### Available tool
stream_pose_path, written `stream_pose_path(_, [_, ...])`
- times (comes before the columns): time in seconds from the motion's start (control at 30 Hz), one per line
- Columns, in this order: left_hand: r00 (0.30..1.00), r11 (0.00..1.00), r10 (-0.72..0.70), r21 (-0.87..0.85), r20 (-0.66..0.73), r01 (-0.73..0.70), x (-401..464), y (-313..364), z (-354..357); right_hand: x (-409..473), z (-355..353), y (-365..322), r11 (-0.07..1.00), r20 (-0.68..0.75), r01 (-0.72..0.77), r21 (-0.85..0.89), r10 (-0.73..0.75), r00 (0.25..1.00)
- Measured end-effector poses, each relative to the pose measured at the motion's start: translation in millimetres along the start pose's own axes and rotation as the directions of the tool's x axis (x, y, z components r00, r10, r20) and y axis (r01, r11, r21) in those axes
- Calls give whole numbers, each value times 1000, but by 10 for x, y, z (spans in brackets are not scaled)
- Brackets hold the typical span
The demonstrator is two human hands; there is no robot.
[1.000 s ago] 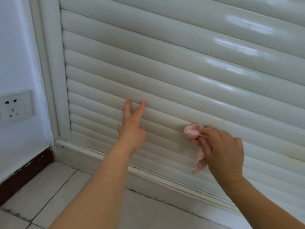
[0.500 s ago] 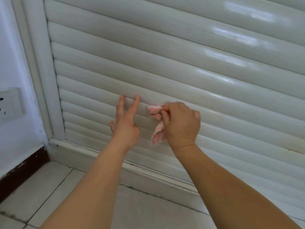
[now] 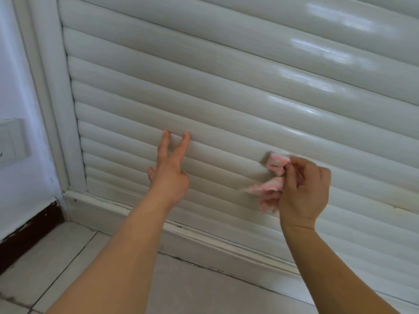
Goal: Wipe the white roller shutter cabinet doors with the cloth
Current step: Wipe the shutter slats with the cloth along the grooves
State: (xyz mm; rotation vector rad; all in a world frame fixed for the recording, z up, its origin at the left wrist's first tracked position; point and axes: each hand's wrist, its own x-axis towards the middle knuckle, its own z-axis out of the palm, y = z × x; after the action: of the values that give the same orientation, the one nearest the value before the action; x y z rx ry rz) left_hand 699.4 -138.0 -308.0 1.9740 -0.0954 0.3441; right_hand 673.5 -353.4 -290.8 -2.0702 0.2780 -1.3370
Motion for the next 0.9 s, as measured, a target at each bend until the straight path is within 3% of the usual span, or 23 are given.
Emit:
stream_pose_path(0.2, [998, 997, 51, -48, -29, -52, 40, -72, -10, -141, 575, -577, 957, 144, 266, 117, -281, 949])
stream_pose_path(0.37, [999, 998, 42, -50, -26, -43, 60, -175, -52, -301, 347, -200, 901, 105, 401, 163, -420, 901])
stream_pose_path(0.5, [999, 997, 25, -79, -20, -26, 59, -160, -46, -400, 16, 357, 936, 146, 349, 40, -351, 925])
stream_pose_path(0.63, [999, 996, 34, -80, -34, -37, 79, -180, -41, -441, 162, 401, 959, 189, 283, -22, -274, 943])
stream_pose_path(0.77, [998, 996, 44, -70, -39, -46, 93, -191, -73, -525, 426, 194, 972, 171, 231, 43, -235, 957])
stream_pose_path(0.9, [995, 993, 77, -84, -67, -83, 112, -230, -70, -625, 657, -152, 963, 278, 229, 140, -260, 925])
